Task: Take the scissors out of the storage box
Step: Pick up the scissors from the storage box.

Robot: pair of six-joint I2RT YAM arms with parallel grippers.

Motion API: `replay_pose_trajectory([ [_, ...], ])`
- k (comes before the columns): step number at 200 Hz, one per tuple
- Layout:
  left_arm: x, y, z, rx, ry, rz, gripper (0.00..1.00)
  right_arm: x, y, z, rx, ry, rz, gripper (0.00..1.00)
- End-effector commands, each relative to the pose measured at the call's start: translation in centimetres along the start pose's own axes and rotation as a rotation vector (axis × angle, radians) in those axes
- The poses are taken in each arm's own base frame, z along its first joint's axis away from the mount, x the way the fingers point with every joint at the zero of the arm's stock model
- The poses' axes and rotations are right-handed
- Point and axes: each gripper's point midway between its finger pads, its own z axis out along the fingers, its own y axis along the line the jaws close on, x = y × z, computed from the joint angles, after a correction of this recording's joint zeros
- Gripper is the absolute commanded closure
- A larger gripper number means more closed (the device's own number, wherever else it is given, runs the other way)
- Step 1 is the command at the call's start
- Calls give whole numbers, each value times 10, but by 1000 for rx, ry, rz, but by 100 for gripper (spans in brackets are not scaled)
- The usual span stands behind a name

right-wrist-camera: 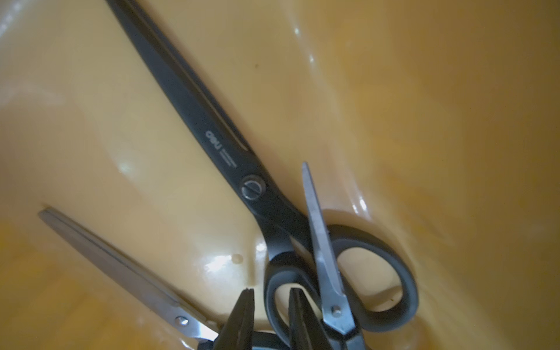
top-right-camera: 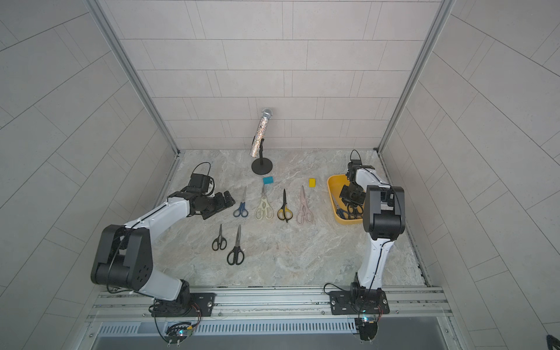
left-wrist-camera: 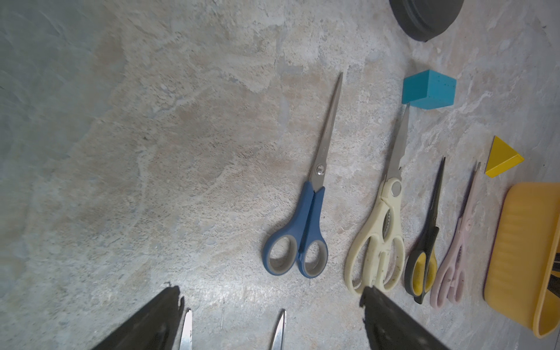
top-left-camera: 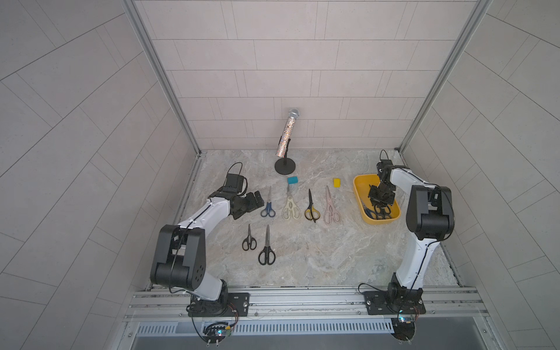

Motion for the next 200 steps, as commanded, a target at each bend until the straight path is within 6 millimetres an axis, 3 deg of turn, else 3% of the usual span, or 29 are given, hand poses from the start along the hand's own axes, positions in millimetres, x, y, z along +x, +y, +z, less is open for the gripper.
replay_pose_trajectory([
  [1, 3, 4, 0, -20, -1, 2, 0, 2, 1, 11, -5, 21, 20, 76],
  [64, 7, 10, -3, -38, -2, 2, 0, 7, -2, 29, 15, 48, 23, 79],
  [96, 5, 10, -6, -42, -7, 2, 0, 6, 1, 31, -10, 34, 27, 93],
  [120, 3, 11, -7, -42, -14, -5, 0, 0, 8, 22, -52, 9, 30, 100],
  [170, 3, 12, -8, -36, -18, -21, 0, -17, 30, -12, -209, -89, 33, 100],
  [200, 4, 15, -7, -36, -20, -25, 0, -12, 38, -19, -296, -146, 49, 100],
])
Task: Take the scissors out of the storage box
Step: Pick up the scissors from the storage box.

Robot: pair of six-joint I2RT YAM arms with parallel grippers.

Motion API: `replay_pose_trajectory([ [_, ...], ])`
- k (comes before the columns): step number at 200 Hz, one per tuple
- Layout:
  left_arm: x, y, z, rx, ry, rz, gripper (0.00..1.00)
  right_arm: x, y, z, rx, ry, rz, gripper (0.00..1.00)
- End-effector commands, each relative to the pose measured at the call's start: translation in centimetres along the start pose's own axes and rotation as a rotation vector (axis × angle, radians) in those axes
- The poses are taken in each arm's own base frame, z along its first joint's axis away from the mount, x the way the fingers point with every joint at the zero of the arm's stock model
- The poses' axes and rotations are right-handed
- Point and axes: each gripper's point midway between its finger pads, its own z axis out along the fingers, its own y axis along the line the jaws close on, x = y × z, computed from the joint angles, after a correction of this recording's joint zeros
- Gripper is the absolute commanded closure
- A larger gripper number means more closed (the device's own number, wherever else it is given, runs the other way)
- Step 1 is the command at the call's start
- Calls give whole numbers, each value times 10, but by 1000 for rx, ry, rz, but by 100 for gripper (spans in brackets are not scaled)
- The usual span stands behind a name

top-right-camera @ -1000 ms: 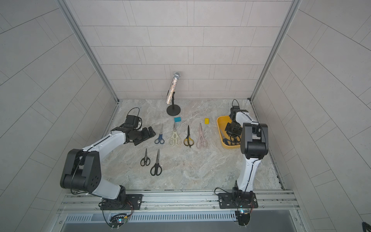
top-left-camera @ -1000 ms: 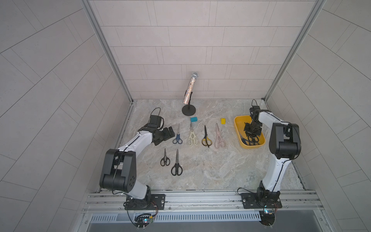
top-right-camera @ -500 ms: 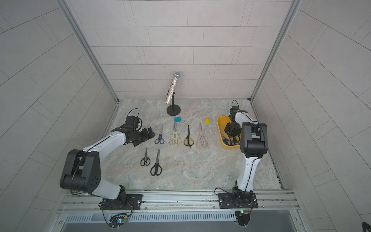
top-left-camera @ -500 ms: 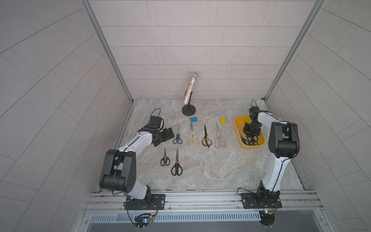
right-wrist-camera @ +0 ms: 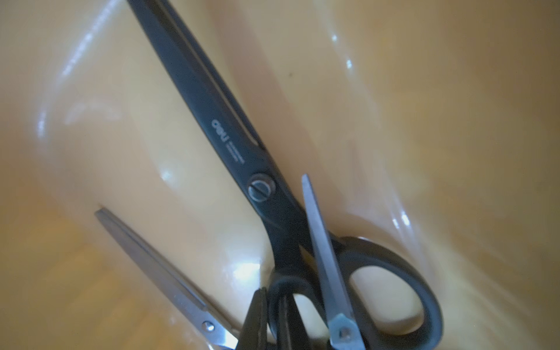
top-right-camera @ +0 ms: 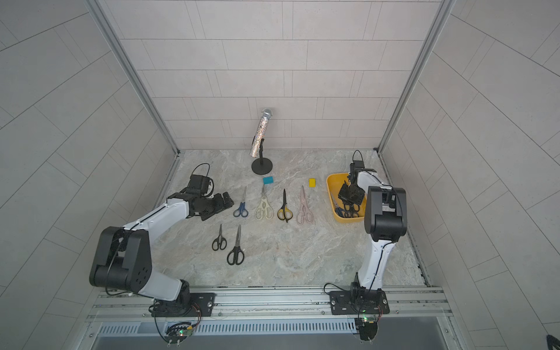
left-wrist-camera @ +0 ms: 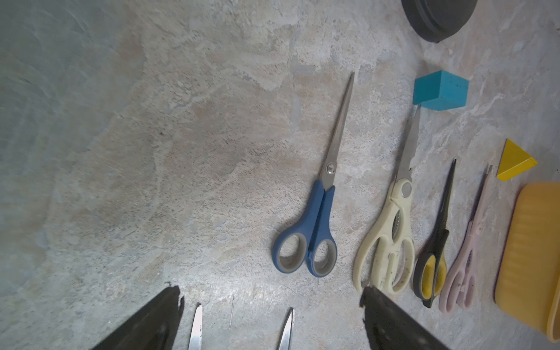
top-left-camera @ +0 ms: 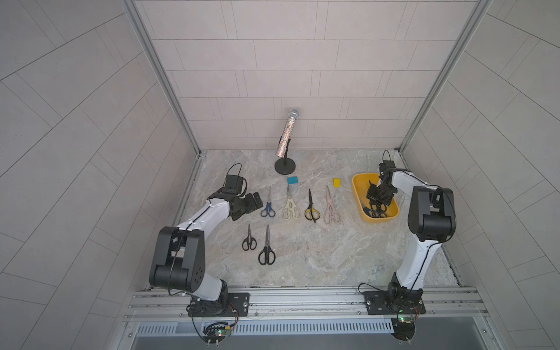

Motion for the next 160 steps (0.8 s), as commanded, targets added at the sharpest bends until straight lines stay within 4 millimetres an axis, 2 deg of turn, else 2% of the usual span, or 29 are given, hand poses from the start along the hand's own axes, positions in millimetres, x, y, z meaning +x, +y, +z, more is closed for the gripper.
replay_pose_trajectory([
  [1, 3, 6, -4, -10, -7, -13, 0, -8, 19, -17, -122, -93, 6, 100],
  [41, 1, 8, -2, -11, -11, -19, 0, -3, 21, -23, -168, -147, 16, 100],
  [71, 0, 9, -1, -13, -12, -21, 0, -11, 26, -37, -206, -225, -1, 100],
  [102, 1, 11, 1, -16, -12, -26, 0, -24, 35, -47, -242, -294, -19, 100],
  [140, 3, 14, 4, -21, -14, -28, 0, -48, 53, -47, -326, -360, -7, 100],
  [160, 3, 16, 3, -27, -18, -28, 0, -61, 61, -60, -354, -407, -2, 100],
])
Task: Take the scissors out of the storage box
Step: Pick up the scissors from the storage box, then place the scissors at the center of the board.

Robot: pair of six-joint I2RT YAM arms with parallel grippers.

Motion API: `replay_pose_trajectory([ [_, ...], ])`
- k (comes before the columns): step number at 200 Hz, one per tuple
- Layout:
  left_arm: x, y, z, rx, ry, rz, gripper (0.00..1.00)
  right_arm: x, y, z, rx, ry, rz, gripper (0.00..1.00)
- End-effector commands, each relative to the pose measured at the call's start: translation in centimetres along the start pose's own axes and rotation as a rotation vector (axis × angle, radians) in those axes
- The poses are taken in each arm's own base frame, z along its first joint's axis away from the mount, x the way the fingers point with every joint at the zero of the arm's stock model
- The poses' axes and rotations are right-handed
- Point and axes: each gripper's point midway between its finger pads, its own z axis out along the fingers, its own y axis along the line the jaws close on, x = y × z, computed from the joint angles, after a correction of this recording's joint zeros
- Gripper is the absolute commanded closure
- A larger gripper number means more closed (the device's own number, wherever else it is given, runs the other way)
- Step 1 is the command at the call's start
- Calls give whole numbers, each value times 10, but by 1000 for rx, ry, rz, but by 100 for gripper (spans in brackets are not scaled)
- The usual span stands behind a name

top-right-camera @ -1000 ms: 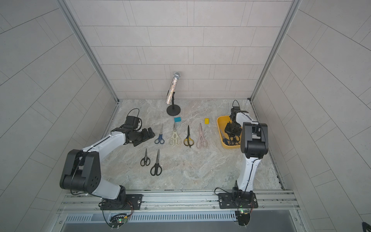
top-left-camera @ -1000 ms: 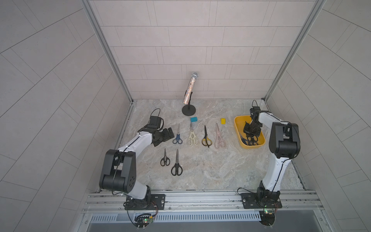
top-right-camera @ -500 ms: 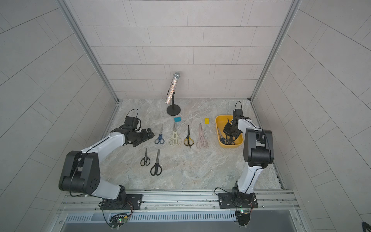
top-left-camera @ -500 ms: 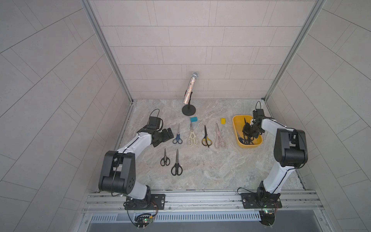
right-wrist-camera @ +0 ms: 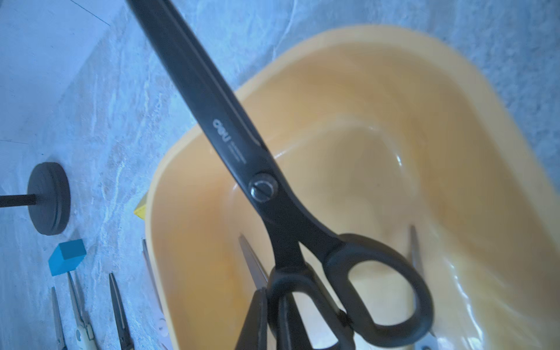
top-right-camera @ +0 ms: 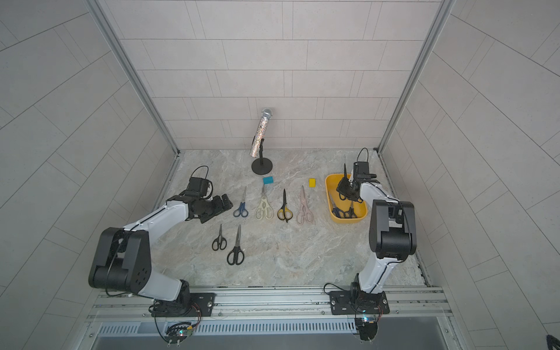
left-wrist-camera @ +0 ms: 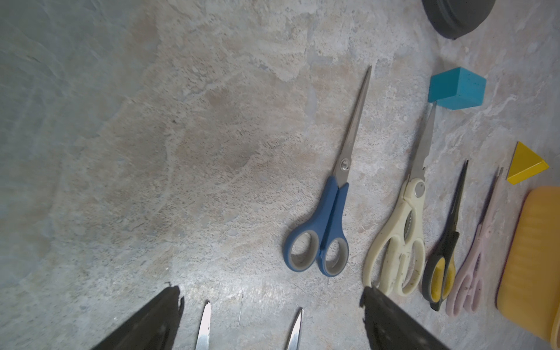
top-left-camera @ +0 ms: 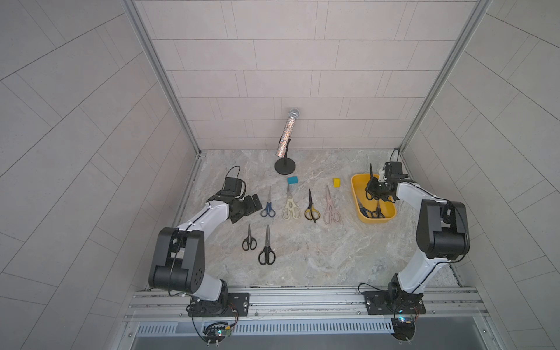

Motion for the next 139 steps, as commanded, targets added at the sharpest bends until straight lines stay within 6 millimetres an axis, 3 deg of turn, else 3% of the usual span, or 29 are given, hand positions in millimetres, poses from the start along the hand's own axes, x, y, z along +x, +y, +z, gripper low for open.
replay_pose_trajectory([
  [1, -1, 7, -1, -18, -18, -5, 0, -30, 20, -6, -63, -95, 1, 100],
  [27, -1, 10, -5, -16, -29, -5, 0, -42, 32, -21, -78, -123, 6, 100],
  [56, 0, 11, -12, -3, -43, -1, 0, -27, 47, -33, -53, -73, -1, 100],
  [87, 2, 18, -12, -11, -79, -20, 0, 13, 75, -42, -18, -18, -67, 100],
  [139, 0, 3, -32, 62, -118, 28, 0, 105, 125, -61, 1, 93, -139, 100],
])
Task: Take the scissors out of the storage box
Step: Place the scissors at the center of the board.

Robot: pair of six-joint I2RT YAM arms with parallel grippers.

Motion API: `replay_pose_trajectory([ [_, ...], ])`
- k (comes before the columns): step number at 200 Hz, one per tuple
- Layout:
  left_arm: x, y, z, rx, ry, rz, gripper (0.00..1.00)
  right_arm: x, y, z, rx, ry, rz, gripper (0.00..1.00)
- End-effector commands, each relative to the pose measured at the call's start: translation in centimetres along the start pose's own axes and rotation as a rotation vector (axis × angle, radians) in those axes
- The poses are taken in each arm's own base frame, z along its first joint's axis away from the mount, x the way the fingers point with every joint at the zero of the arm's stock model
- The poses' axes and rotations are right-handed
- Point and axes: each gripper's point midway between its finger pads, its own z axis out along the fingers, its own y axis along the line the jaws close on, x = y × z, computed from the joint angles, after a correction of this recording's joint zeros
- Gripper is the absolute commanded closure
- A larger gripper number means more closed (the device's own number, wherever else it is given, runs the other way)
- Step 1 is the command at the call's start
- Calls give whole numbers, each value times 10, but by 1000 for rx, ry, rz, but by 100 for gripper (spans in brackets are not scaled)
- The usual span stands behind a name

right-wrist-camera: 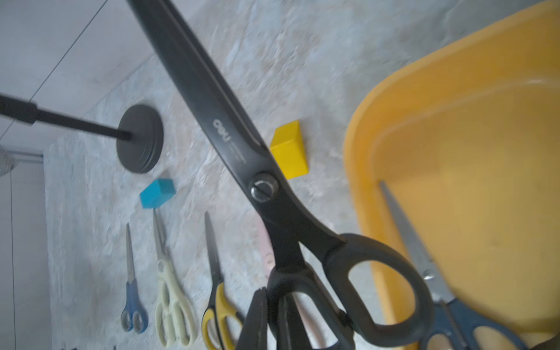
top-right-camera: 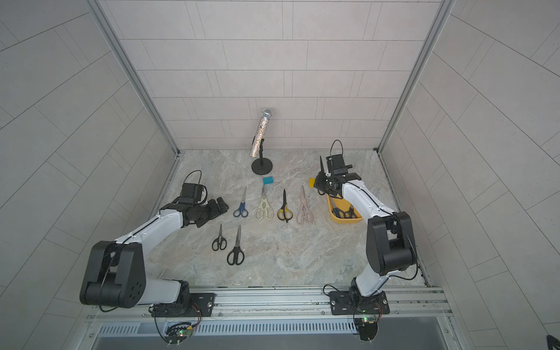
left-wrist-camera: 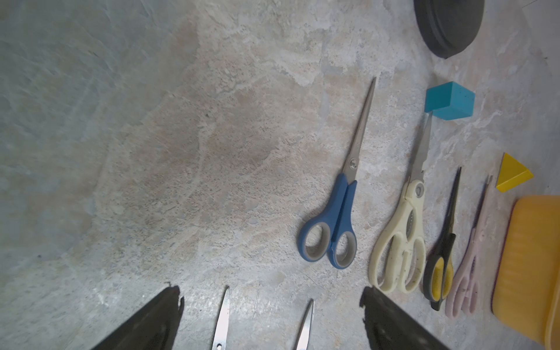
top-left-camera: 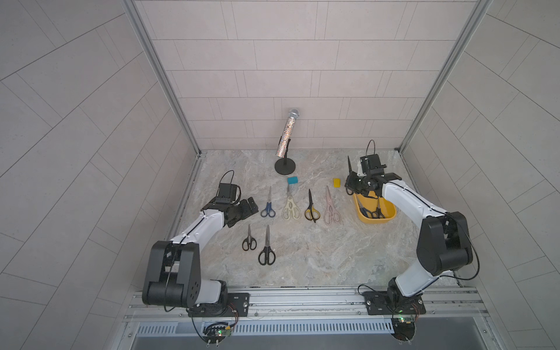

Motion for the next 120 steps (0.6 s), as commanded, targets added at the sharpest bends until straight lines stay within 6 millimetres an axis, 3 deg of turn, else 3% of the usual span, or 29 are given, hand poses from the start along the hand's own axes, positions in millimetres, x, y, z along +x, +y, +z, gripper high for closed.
replay_pose_trajectory([
  [1, -6, -8, -15, 34, -48, 41, 0, 36, 6, -12, 77, 41, 14, 100],
  [48, -9, -19, -10, 96, -37, 10, 0, 128, 31, -21, 140, 184, 18, 100],
  [97, -9, -20, -11, 104, -50, 5, 0, 230, 63, -13, 119, 358, 12, 100],
  [120, -10, -20, -11, 104, -55, 5, 0, 267, 74, -11, 119, 414, 51, 100],
])
